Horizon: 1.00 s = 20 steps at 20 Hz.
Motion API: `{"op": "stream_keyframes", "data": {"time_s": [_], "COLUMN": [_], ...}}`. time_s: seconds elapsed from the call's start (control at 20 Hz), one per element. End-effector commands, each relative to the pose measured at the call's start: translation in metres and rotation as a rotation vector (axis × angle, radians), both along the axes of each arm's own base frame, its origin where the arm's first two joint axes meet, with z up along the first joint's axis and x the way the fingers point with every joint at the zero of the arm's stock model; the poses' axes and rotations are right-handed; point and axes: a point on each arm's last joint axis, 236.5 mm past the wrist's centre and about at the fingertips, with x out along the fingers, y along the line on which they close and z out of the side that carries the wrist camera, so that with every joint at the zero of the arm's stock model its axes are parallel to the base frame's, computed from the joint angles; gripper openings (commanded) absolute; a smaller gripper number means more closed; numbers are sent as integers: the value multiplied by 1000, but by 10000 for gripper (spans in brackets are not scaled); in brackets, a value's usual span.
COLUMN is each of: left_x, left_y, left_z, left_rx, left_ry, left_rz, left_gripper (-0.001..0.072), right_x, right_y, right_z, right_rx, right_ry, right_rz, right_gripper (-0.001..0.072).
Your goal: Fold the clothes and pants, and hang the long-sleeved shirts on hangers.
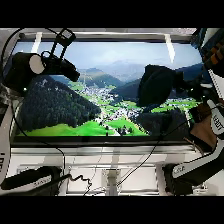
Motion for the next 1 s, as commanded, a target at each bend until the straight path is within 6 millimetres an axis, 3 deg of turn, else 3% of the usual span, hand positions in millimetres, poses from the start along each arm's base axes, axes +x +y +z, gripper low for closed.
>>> {"op": "stream_keyframes", "data": {"time_s": [0.0,0.15,0.3,0.45,0.65,0.8,0.95], "left_x": [0,0,0,0,0,0,0], "left_y": [0,0,0,0,0,0,0], "left_z": [0,0,0,0,0,0,0], "left_rx": [1,0,1,1,1,1,1], "left_ry": [-1,0,0,0,1,1,0], "left_rz": [-1,-1,-1,-1,-1,-1,-1], "left_gripper": [24,25,25,25,25,25,25], "right_x": [7,-3,-31,-75,-166,-286,-398], "right_y": [2,-22,-64,-117,-203,-267,-283], "right_z": [75,168,254,299,312,267,223], "right_rx": [-40,-113,-203,-294,-485,-518,-474], "right_ry": [-128,-276,-391,-386,-194,225,557], "right_rz": [112,138,41,-104,-368,-664,-869], "right_gripper": [70,69,69,69,69,69,70]}}
